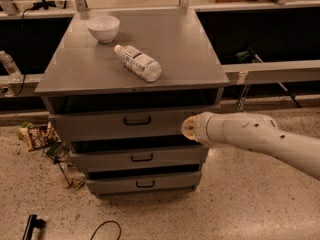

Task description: Close top drawer

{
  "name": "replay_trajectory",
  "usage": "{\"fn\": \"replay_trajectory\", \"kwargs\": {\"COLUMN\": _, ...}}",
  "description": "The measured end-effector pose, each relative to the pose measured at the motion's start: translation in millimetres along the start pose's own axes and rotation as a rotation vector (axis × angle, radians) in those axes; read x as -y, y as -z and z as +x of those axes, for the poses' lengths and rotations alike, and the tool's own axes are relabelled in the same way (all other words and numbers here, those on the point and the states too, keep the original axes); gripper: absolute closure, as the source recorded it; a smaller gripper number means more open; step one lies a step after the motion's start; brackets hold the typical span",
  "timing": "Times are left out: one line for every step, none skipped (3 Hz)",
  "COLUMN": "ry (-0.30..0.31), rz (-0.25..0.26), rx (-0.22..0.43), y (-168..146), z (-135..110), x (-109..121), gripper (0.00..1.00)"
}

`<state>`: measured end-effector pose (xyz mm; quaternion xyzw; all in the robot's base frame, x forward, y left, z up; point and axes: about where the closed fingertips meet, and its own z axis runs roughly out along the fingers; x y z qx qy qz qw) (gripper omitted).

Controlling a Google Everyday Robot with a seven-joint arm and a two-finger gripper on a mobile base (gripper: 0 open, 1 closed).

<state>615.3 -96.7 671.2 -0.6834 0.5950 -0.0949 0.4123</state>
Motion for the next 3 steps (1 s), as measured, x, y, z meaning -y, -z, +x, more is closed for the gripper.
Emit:
{"fn": "replay_trajectory", "kwargs": {"ry": -0.141, "rz": 0.008, "rx": 0.031, "y": 80, "z": 0, "x": 5, "gripper": 1.0}}
{"fn": "replay_trajectory", "kwargs": {"ry": -0.195, "rz": 0.065, "rx": -0.009, "y": 143, "z": 14, "x": 23, "gripper": 1.0}}
{"fn": "replay_trajectory", "kwargs": {"ry": -0.201, "rz": 0.067, "rx": -0.013, "y": 146, "z": 16, "x": 22, "gripper": 0.83}}
